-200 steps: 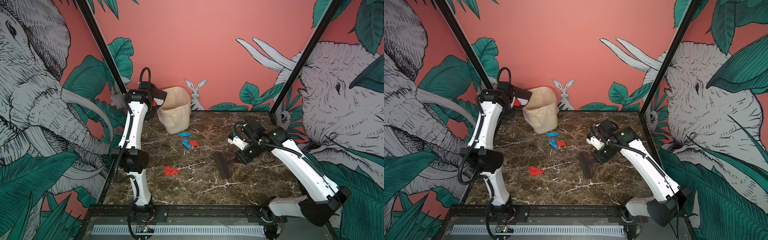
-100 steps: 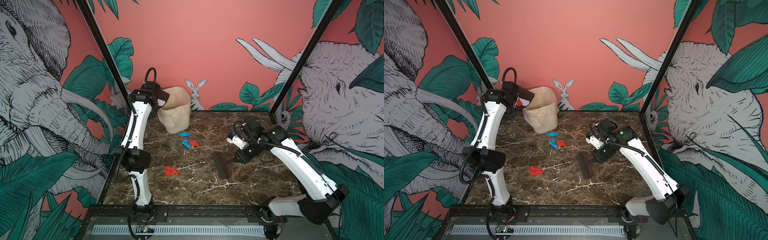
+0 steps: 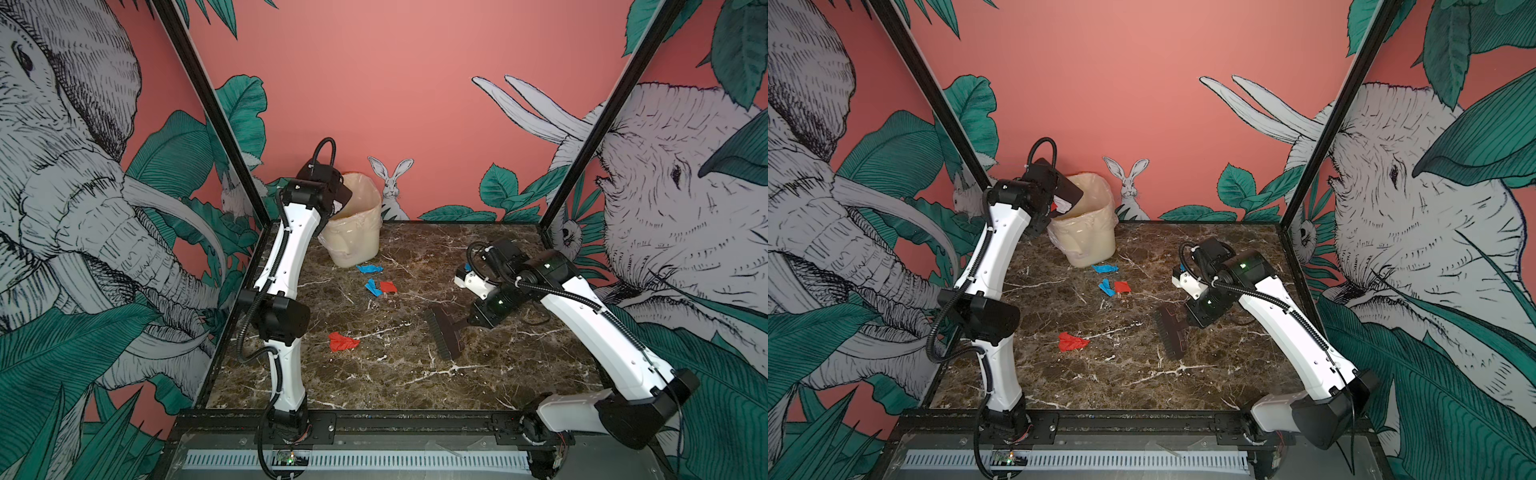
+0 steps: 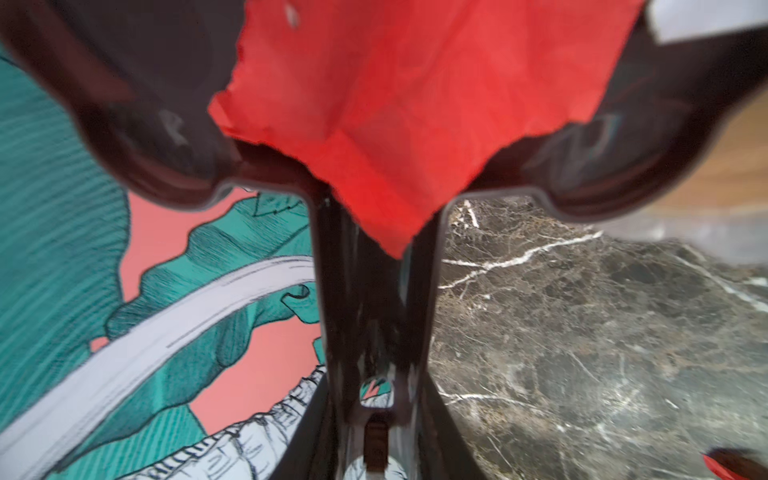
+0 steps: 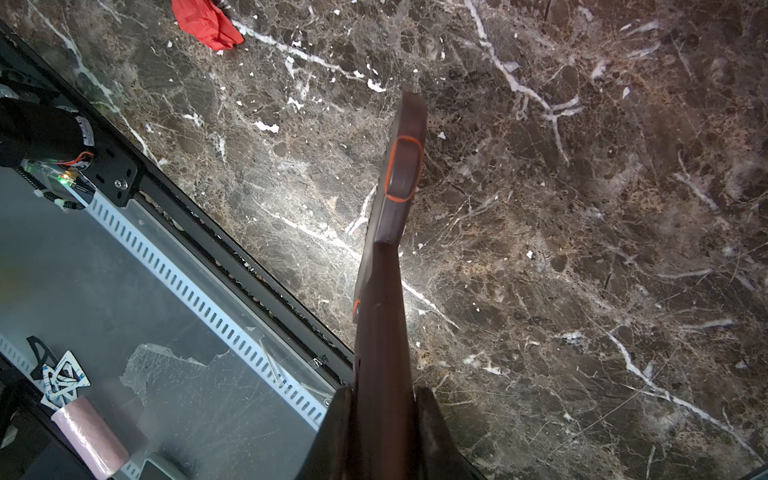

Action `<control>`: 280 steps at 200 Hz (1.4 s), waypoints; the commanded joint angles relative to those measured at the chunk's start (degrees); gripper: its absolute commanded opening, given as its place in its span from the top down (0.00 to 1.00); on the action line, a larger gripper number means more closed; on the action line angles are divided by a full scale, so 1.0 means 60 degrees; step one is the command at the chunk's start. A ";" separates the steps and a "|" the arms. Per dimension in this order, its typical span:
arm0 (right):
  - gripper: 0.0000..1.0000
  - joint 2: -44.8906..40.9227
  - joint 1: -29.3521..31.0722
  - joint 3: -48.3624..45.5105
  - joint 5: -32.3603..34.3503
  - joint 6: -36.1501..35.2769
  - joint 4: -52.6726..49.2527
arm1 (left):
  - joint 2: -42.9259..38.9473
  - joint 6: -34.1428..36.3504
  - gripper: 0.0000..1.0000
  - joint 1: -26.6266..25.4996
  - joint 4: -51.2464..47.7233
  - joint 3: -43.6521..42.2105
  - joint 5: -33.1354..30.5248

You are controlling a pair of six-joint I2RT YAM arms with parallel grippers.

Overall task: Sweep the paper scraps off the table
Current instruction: 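Tip the dustpan over the beige bin with the left gripper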

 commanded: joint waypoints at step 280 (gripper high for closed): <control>1.00 -0.0381 -0.0028 0.0002 -0.0151 -0.0058 -0.0197 | -0.2314 1.2559 1.00 -0.1565 1.3706 -0.6066 -0.3824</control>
